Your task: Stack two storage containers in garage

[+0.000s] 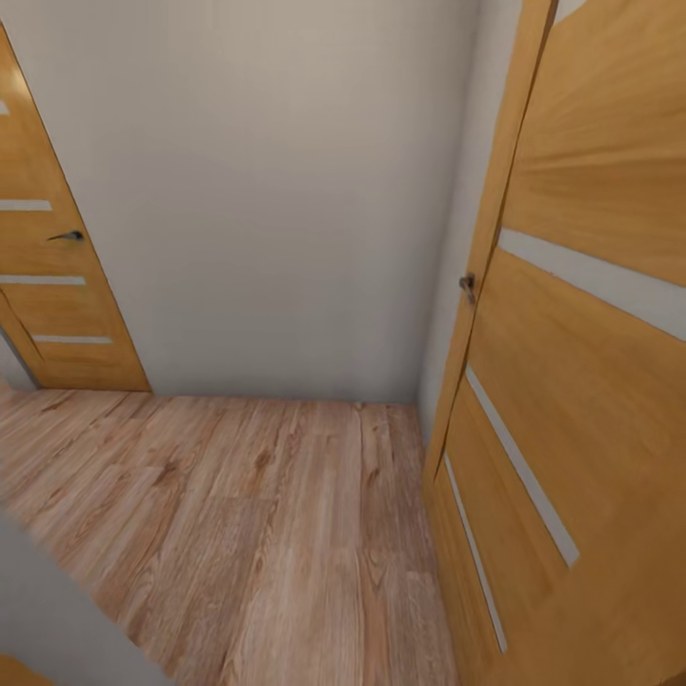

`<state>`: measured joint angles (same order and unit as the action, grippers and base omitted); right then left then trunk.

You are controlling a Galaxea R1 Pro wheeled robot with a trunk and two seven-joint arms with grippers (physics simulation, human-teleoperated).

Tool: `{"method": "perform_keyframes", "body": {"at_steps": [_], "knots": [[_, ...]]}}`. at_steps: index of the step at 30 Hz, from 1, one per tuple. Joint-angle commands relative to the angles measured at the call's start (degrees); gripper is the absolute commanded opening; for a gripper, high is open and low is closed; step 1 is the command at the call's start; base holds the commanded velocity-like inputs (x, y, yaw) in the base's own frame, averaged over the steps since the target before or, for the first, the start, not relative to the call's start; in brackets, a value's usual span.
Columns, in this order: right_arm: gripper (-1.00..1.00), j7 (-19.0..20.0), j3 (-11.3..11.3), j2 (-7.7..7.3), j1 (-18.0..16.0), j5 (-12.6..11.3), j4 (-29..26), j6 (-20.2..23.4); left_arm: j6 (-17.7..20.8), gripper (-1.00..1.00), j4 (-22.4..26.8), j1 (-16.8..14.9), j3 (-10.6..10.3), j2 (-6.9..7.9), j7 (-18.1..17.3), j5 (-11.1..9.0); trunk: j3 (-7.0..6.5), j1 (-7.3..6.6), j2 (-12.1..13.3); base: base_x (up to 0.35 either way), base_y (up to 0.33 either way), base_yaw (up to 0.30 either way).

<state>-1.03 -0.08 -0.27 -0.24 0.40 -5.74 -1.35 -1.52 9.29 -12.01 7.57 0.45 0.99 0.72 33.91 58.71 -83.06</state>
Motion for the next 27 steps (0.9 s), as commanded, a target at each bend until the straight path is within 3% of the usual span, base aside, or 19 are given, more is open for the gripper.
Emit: {"method": "perform_keyframes", "body": {"at_steps": [1,27], "knots": [[1.0,-0.11,0.0,0.0,-0.02,0.04,0.03,-0.14,-0.16,1.0,-0.05,-0.05,0.25,-0.01,0.03,0.07,0.05,0.01,-0.02,0.155,-0.071,0.001],[1.0,-0.11,0.13,-0.02,-0.02,0.04,0.03,-0.14,-0.21,1.0,0.0,-0.05,0.25,-0.9,0.1,0.07,0.05,0.01,-0.02,0.028,0.048,0.0]]}}
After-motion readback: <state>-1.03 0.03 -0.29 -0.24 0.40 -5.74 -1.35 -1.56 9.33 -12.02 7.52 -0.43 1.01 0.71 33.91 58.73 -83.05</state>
